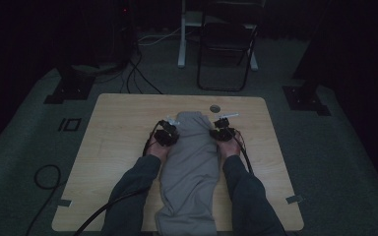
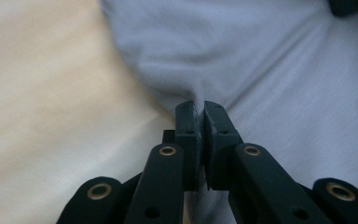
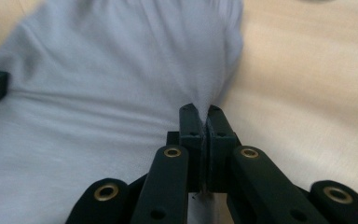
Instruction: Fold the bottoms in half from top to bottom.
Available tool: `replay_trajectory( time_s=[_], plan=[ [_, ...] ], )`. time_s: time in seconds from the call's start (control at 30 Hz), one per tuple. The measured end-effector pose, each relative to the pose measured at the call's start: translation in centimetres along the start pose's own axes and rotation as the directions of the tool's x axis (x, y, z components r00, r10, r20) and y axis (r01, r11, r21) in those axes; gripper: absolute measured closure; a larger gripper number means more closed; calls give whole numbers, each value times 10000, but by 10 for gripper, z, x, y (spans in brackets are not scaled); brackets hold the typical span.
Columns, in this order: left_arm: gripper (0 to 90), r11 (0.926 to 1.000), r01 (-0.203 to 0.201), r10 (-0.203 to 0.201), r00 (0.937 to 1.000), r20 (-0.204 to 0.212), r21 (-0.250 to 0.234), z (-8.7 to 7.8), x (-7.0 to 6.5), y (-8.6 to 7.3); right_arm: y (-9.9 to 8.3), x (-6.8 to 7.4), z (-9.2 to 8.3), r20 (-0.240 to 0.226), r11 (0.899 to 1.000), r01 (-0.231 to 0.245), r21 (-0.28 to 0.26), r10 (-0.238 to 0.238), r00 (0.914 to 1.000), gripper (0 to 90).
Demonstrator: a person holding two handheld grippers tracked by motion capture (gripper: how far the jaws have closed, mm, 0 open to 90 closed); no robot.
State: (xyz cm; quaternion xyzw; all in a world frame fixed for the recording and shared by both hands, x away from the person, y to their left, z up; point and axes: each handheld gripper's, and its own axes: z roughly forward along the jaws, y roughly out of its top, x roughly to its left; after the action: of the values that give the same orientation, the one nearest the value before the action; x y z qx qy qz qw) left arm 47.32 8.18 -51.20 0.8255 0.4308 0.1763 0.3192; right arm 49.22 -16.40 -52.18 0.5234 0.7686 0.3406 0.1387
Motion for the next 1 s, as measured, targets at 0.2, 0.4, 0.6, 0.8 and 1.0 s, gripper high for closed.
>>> replay_trajectory(
  time_s=[0.2, 0.4, 0.6, 0.8, 1.0],
  plan=[
    [862, 9915, 211, -222, 9997, -76, -1282, -40, 8, 30, 28, 5, -33, -505, 9954, 89, -950, -137, 9986, 878],
    [860, 9876, -271, 312, 9992, 245, -1545, -75, -3, 22, 17, 21, -70, -1289, 9910, 579, -1207, -735, 9889, 876],
    [856, 9927, -420, 510, 9957, 779, -1127, -97, -30, -30, -28, 41, -86, -2012, 9902, 1195, -717, -1317, 9707, 874],
    [852, 9988, -487, 487, 9936, 1021, -25, -94, -58, -91, -80, 64, -85, -2294, 9810, 1930, 204, -1833, 9559, 870],
    [848, 9999, 65, -76, 9929, 1190, 91, -83, -60, -117, -101, 68, -72, -1988, 9747, 2096, 782, -1908, 9613, 846]
  ],
)
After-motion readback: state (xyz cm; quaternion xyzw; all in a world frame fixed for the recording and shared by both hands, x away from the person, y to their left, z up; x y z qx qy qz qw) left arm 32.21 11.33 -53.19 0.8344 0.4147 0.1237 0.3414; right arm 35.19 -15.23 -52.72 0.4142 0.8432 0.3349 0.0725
